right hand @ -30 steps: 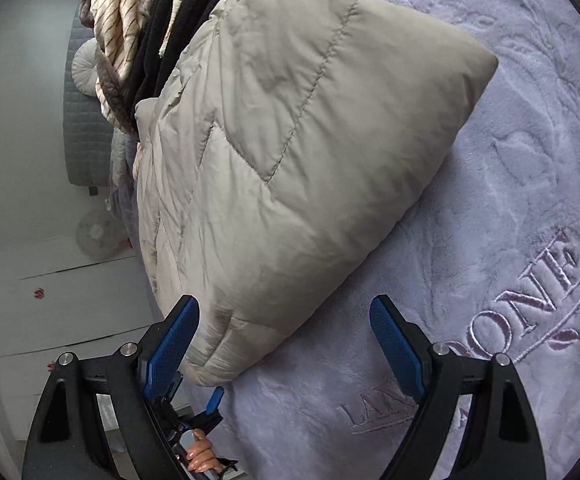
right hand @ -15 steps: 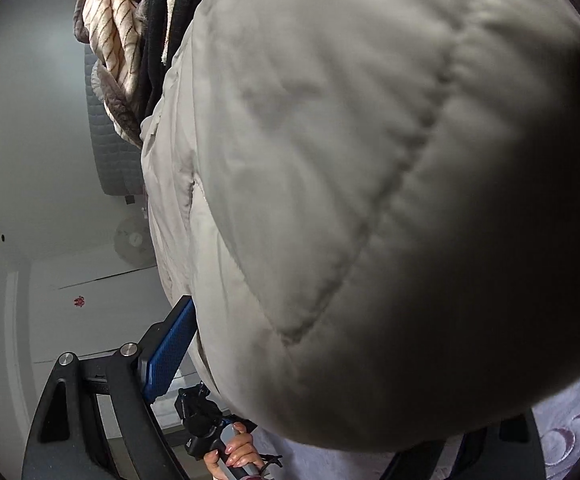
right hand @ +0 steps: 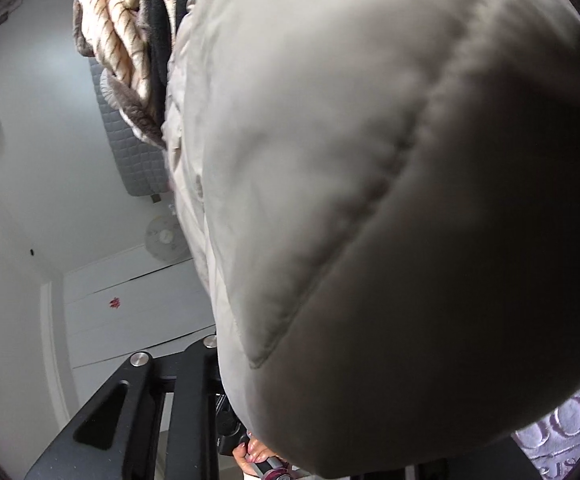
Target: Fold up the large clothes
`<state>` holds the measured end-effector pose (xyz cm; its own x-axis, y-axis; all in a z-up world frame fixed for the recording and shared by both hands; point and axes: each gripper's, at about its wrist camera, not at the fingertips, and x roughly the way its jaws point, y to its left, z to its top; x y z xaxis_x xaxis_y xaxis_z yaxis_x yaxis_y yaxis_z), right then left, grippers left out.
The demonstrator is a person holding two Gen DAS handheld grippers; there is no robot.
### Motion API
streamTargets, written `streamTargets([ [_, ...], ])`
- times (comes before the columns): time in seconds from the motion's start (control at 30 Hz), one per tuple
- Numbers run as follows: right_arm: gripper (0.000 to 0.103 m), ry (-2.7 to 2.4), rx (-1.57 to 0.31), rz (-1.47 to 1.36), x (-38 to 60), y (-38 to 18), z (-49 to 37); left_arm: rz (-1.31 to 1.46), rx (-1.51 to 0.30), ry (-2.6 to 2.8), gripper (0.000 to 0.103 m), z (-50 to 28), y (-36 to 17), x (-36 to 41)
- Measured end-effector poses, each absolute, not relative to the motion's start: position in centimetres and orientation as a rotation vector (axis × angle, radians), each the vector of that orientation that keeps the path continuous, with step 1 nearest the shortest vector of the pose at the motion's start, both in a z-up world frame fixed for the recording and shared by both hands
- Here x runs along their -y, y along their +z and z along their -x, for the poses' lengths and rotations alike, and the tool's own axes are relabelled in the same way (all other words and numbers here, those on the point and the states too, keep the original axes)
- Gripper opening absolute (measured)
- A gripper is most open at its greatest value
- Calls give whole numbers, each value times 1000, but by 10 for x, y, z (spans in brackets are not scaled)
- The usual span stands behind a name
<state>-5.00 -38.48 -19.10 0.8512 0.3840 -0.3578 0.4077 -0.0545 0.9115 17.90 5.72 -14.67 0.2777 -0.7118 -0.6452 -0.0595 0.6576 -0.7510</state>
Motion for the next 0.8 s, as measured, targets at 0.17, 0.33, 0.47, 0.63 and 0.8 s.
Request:
streamTargets([
  [0.17, 23, 33, -620, -1619, 375, -169, 64, 715, -1216, -574, 17, -164, -119, -70],
  [0.33, 23, 39, -654, -1583, 347, -152, 100, 681, -1243, -642, 17, -133, -101, -100],
  [0.47, 23, 14, -686, -1579, 318, -150, 140, 653, -1301, -684, 17, -95, -96, -130],
  [0.63, 24, -6, -707, -1586, 287, -158, 185, 640, -1382, -712, 17, -51, -107, -166],
  [0.8, 27, -131, -771, -1592, 277, -188, 208, 528, -1458, -716, 17, -31, -132, -176],
])
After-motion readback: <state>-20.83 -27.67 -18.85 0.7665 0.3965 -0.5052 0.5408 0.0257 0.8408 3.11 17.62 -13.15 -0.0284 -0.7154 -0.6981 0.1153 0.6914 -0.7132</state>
